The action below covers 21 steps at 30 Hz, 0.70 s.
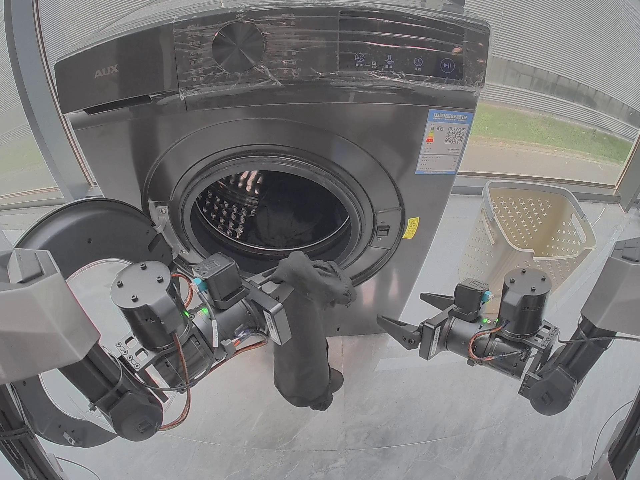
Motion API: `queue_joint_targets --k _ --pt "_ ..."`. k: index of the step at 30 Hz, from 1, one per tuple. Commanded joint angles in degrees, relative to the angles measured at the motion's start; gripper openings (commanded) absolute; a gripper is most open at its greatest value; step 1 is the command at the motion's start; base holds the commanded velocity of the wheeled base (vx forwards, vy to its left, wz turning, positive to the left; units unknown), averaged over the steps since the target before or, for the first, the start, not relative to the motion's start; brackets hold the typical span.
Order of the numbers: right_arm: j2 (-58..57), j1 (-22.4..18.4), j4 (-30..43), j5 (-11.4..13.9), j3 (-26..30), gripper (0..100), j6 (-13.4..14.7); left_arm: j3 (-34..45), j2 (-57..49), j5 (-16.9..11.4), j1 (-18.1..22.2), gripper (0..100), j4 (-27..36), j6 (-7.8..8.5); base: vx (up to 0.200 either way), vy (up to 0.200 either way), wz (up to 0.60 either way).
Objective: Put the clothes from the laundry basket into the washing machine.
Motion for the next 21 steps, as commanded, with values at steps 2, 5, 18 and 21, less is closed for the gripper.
queue_joint_targets --k 2,5,18,21 --pt "7.0 -1.95 -1.02 2.45 -2.23 100 -1.0 1.44 -2.49 -0.04 -0.26 0 -0.25 -0.04 0.0 0.0 0.0" --pt "10.87 -1.95 -1.46 2.63 -5.13 100 -2.23 1.53 -2.93 -0.04 -0.53 0 -0.25 -0.04 0.0 0.0 0.0" --pt "21.07 0.78 -0.49 5.97 -18.14 100 -3.02 1.62 -2.93 0.05 -1.58 0 -0.25 -0.04 0.0 0.0 0.0" --pt "22.38 1.75 -0.49 6.93 -20.07 100 -3.02 1.62 -2.93 0.05 -1.58 0 -0.25 -0.04 0.0 0.0 0.0"
